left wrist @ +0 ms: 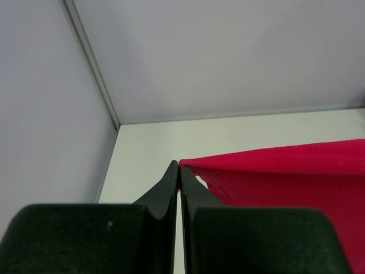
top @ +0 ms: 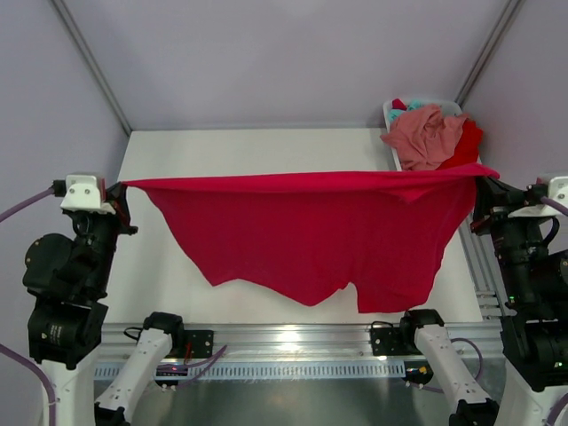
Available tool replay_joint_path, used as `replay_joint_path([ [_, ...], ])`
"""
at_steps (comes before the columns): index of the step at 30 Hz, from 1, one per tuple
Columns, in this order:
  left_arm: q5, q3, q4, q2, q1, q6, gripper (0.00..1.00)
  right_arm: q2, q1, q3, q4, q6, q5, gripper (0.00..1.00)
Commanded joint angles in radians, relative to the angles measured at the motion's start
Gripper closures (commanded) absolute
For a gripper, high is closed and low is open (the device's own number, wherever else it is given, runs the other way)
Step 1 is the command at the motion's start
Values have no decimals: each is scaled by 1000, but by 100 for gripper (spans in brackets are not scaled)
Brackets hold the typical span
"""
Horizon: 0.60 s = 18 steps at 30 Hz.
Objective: Fold and stack the t-shirts
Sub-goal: Fold the tshirt
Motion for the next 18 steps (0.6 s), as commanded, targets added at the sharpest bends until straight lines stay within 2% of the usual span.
replay_joint_path([
  [1, -83, 0, -1, 32, 20, 9, 100, 43, -18, -46, 71, 2, 85, 97],
  [9, -82, -77, 97, 144, 20, 12, 100, 121, -18, -195, 192, -4, 73, 97],
  [18, -57, -129, 237, 333, 20, 14, 100, 328, -20, -330, 349, -32, 50, 97],
])
